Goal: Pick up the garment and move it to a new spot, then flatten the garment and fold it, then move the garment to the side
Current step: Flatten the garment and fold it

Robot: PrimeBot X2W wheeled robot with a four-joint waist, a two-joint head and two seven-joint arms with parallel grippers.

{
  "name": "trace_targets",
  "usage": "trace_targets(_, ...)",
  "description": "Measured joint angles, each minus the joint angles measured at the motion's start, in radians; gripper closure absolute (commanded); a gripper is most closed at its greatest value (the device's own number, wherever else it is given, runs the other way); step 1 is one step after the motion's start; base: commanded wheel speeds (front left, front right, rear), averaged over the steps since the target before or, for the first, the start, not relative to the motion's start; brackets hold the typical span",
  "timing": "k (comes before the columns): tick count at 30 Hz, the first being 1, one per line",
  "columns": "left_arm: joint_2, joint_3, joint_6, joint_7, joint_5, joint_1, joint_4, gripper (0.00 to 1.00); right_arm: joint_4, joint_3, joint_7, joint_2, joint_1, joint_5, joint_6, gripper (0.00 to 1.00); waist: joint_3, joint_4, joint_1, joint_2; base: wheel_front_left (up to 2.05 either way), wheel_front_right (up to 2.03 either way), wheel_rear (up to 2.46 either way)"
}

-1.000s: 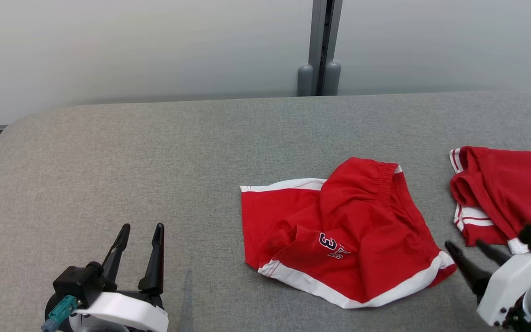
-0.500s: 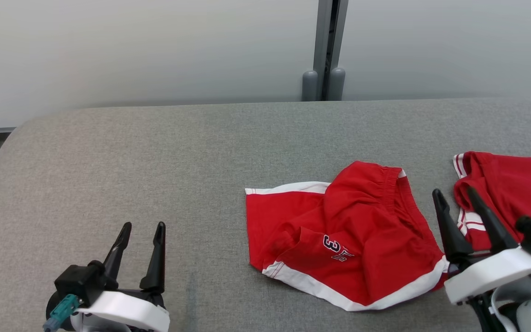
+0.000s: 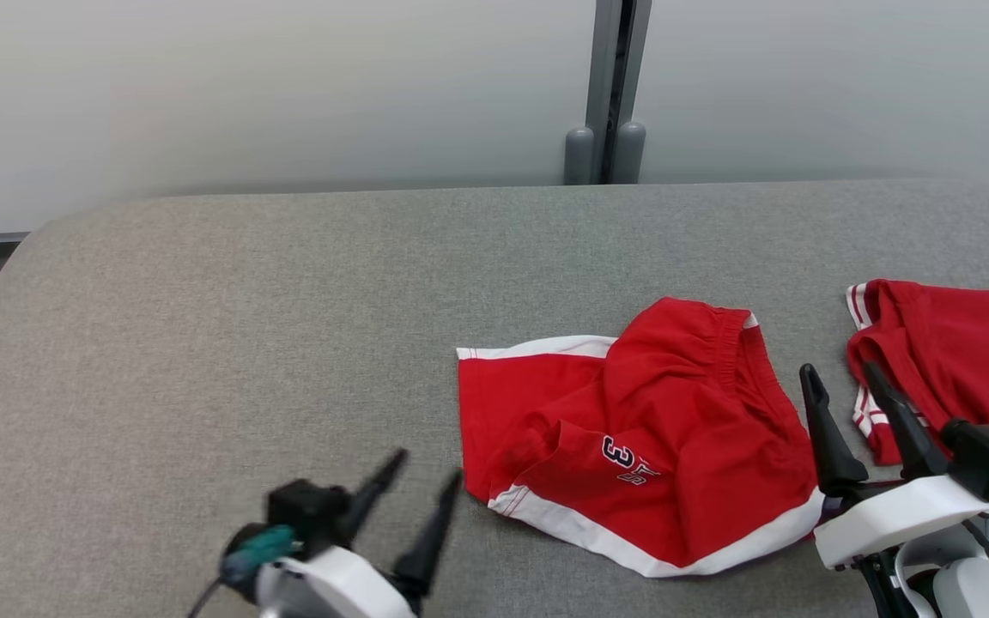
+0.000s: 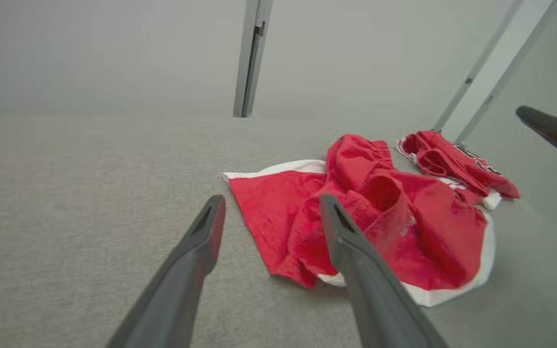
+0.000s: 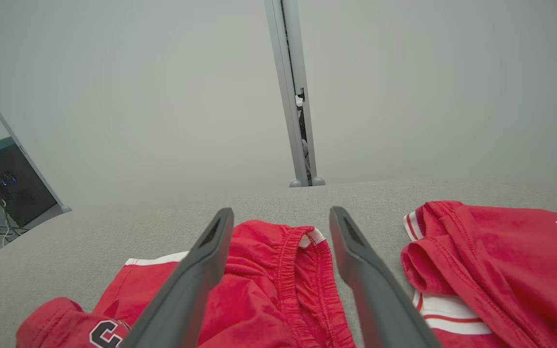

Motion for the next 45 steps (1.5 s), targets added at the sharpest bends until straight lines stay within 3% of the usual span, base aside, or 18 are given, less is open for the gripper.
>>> trace_targets(3,0.065,-0.137,0.0,0.112,-0.076,-0.03,-0.042,0.0,0.007,0.005,-0.001,-0.002,-0.008,0.0,0.0,0.0,0.002,-0.008,0.0,0.0,0.0,0.0,0.0)
trace_targets(8,0.143,-0.267,0.0,0.228,-0.15,-0.097,-0.075,0.0,0.019,0.007,-0.003,-0.002,-0.026,0.001,0.0,0.0,0.01,-0.034,0.0001,0.0,0.0,0.0,0.0)
trace_targets(17,0.196,-0.38,0.0,0.273,-0.207,-0.219,0.002,0.0,0.035,0.014,-0.013,0.003,-0.06,0.001,0.0,0.0,0.049,-0.084,0.0,0.0,0.0,0.0,0.0)
trace_targets(19,0.198,-0.396,0.0,0.272,-0.22,-0.237,0.019,0.23,0.037,0.011,-0.021,0.005,-0.063,0.0,0.0,0.0,0.057,-0.093,0.0,0.0,0.0,0.0,0.0)
trace_targets(22,0.199,-0.413,0.0,0.262,-0.232,-0.251,0.04,0.73,0.043,0.007,-0.024,0.005,-0.063,0.0,0.0,0.0,0.063,-0.098,0.0,0.0,0.0,0.0,0.0)
trace_targets(23,0.199,-0.419,0.0,0.258,-0.236,-0.257,0.047,1.0,0.045,0.006,-0.025,0.006,-0.063,-0.001,0.0,0.0,0.063,-0.098,0.0,0.0,0.0,0.0,0.0)
trace_targets(35,0.226,-0.412,0.001,0.204,-0.304,-0.25,0.048,1.0,0.065,-0.002,-0.035,0.008,-0.062,-0.003,0.0,0.0,0.044,-0.049,0.0,0.0,0.0,0.0,0.0)
trace_targets(45,0.332,-0.363,0.079,0.202,-0.348,-0.119,-0.057,1.0,0.064,-0.012,-0.029,0.0,-0.047,-0.006,0.0,0.0,0.033,0.006,0.0001,0.0,0.0,0.0,0.0)
